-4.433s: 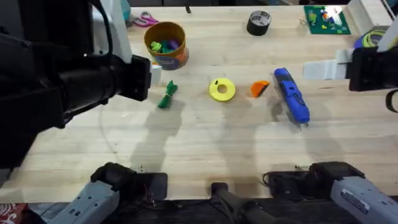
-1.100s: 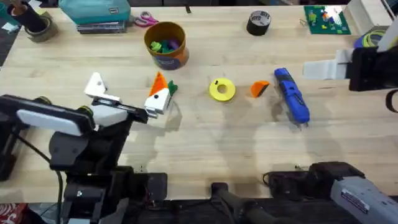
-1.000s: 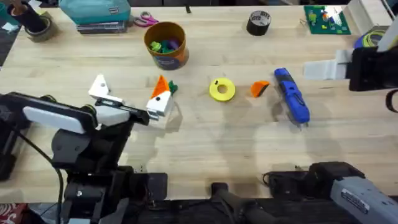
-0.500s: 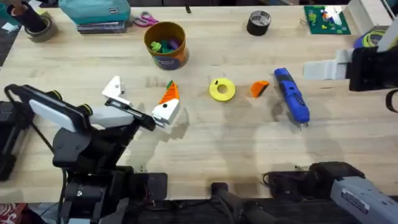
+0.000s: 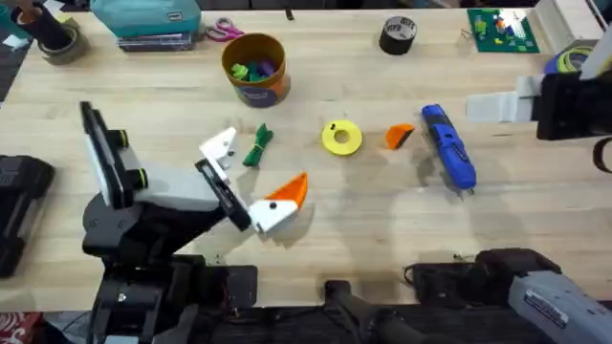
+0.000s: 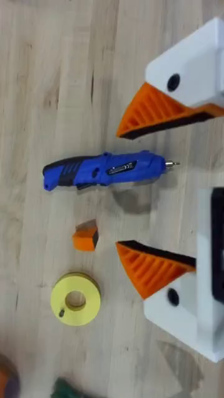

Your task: Pick up the gripper from the table and insert it into the empty holder that is missing its gripper. Then pick up a screw, insert it into the mounting hole, and use the screwdriver to tighten it. Finally, clean up the table by picking up the vegetable and placing it into the bucket.

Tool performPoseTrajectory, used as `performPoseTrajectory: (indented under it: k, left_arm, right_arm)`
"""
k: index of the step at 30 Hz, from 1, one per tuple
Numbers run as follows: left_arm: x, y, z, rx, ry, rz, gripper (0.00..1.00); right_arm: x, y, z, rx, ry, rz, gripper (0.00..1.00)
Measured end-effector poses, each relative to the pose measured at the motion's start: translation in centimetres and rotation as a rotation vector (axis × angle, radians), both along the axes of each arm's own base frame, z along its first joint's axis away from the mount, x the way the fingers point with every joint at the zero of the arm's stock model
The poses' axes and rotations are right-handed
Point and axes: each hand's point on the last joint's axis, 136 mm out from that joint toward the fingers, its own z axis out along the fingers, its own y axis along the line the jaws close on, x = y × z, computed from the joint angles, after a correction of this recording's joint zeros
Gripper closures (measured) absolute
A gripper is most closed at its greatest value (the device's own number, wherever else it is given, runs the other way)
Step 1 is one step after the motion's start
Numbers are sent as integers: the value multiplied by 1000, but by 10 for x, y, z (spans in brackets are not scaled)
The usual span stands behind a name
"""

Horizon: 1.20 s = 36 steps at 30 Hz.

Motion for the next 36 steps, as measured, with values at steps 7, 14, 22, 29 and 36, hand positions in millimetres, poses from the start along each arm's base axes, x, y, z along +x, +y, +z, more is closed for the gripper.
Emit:
performPoseTrajectory:
  k: [7, 14, 22, 29, 36]
  left_arm:
    - [-18, -12, -1, 1, -5, -125, 16]
    - [-24, -15, -1, 70, -117, -173, 15]
    - [-30, -18, -1, 99, -173, -210, 15]
    - [-27, -13, -1, 103, -176, -192, 15]
    - [-24, -8, -2, 103, -174, -172, 15]
  right_arm:
    - [0, 0, 0, 0, 0, 0, 5]
    - [0, 0, 0, 0, 0, 0, 5]
    - [0, 0, 0, 0, 0, 0, 5]
    - [0, 0, 0, 0, 0, 0, 5]
    - [0, 0, 0, 0, 0, 0, 5]
